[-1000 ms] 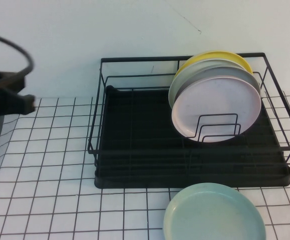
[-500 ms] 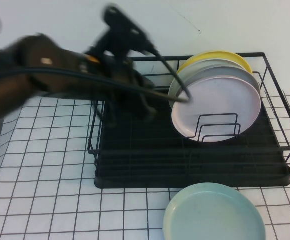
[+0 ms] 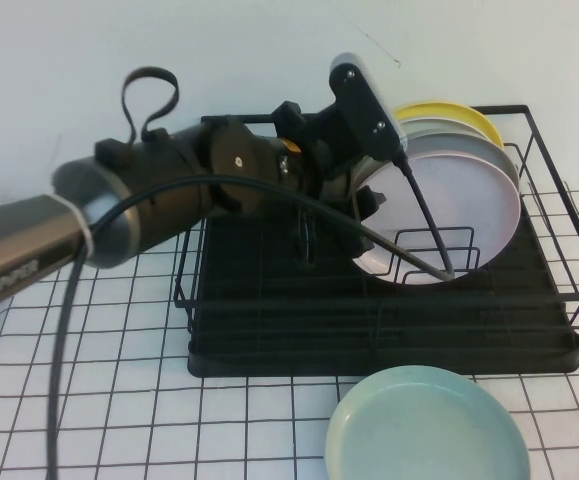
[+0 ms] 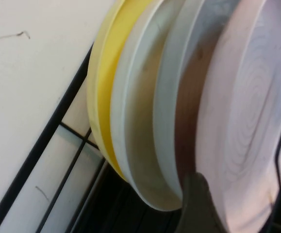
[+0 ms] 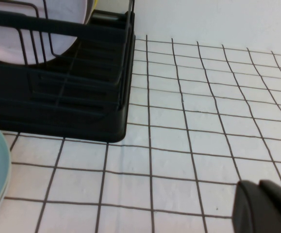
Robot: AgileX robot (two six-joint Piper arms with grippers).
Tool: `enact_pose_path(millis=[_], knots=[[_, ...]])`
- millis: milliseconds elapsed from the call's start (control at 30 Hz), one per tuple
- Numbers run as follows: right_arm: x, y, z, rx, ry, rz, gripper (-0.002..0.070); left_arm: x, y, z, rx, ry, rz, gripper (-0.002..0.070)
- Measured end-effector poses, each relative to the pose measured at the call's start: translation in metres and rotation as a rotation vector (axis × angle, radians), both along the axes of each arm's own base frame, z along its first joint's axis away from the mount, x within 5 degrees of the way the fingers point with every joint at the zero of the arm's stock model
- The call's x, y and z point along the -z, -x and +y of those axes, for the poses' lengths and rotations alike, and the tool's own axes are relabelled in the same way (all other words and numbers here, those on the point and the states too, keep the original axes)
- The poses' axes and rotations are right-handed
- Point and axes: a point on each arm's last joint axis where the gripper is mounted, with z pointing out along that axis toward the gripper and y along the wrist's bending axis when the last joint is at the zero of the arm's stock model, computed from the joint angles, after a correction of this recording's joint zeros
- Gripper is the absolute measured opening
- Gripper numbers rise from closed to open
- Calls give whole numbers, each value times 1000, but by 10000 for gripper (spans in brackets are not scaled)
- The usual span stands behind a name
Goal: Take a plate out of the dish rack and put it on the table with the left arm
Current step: Grasp the plate from the shelf
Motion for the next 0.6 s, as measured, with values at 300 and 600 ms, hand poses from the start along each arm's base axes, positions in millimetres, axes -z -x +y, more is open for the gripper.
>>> enact_pose_path(millis=[300, 600], knots=[[0, 0, 0, 0, 0, 0, -3, 20, -24, -14, -13, -8, -10, 386], [0, 0, 0, 0, 0, 0, -3, 22, -35, -23, -20, 20, -13, 297]])
